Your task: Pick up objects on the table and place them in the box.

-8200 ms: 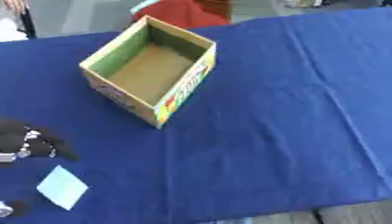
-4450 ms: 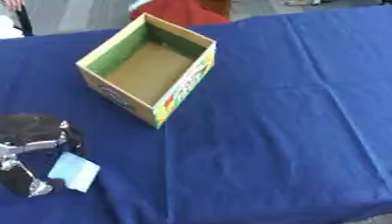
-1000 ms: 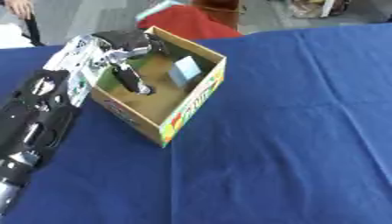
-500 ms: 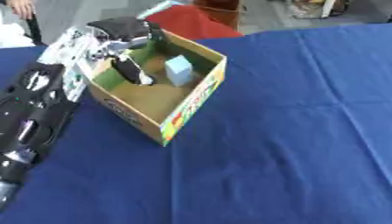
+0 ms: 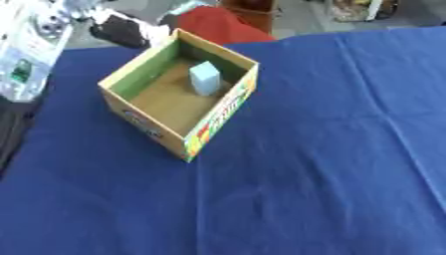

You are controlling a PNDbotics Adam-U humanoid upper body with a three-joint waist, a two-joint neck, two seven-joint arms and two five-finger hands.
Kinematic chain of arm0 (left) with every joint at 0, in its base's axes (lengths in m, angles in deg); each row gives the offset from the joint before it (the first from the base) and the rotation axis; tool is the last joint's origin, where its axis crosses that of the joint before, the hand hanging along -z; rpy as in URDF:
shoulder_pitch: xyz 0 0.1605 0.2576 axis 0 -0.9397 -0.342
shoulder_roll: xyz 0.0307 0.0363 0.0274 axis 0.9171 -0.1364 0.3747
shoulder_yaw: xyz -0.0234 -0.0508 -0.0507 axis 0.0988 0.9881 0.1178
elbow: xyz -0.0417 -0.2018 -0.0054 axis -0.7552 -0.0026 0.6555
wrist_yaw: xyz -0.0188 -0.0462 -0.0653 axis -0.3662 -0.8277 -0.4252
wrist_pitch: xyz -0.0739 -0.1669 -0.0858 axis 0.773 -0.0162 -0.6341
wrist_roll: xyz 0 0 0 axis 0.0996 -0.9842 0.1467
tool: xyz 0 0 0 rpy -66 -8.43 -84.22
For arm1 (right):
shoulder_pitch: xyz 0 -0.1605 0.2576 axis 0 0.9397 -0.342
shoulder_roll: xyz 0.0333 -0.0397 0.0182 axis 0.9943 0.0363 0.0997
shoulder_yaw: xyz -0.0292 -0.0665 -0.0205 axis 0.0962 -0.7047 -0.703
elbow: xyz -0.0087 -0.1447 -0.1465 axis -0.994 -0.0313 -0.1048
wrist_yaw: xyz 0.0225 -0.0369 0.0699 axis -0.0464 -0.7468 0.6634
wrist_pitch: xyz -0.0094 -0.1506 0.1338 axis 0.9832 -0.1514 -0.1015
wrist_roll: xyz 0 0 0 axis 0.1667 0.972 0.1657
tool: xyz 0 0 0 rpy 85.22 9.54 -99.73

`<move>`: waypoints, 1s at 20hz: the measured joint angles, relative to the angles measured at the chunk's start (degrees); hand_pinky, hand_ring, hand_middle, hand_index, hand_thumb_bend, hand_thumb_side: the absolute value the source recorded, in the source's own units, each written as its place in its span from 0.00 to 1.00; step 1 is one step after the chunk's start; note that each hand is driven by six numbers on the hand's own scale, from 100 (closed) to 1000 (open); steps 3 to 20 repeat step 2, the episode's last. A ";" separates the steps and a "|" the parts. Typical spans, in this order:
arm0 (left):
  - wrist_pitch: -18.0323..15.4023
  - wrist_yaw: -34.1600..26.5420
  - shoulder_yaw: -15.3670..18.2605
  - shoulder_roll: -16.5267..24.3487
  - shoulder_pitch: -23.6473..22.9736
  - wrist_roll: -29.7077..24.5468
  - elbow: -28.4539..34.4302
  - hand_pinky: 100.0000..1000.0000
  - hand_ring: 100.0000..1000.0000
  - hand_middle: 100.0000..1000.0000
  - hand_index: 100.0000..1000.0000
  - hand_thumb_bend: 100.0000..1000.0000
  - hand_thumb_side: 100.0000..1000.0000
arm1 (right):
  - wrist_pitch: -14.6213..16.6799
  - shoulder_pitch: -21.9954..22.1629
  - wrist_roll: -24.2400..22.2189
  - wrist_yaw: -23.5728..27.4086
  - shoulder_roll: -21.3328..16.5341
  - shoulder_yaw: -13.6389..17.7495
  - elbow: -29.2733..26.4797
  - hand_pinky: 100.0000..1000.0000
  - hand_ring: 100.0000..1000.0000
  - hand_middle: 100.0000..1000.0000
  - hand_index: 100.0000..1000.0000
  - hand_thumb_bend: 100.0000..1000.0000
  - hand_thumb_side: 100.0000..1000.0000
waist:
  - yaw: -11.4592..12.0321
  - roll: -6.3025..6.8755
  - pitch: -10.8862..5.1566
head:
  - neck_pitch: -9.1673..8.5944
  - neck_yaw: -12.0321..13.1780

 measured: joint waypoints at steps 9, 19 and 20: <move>3.48 -3.04 1.71 2.20 -3.31 3.04 6.96 0.70 0.76 0.77 0.85 0.07 0.47 | 0.06 0.00 0.13 -0.03 -0.36 0.00 0.00 0.65 0.69 0.82 0.76 0.00 1.00 | 0.24 -0.28 -0.14 | 0.01 -0.14; 3.48 -3.04 1.71 2.20 -3.31 3.04 6.96 0.70 0.76 0.77 0.85 0.07 0.47 | 0.06 0.00 0.13 -0.03 -0.36 0.00 0.00 0.65 0.69 0.82 0.76 0.00 1.00 | 0.24 -0.28 -0.14 | 0.01 -0.14; 3.48 -3.04 1.71 2.20 -3.31 3.04 6.96 0.70 0.76 0.77 0.85 0.07 0.47 | 0.06 0.00 0.13 -0.03 -0.36 0.00 0.00 0.65 0.69 0.82 0.76 0.00 1.00 | 0.24 -0.28 -0.14 | 0.01 -0.14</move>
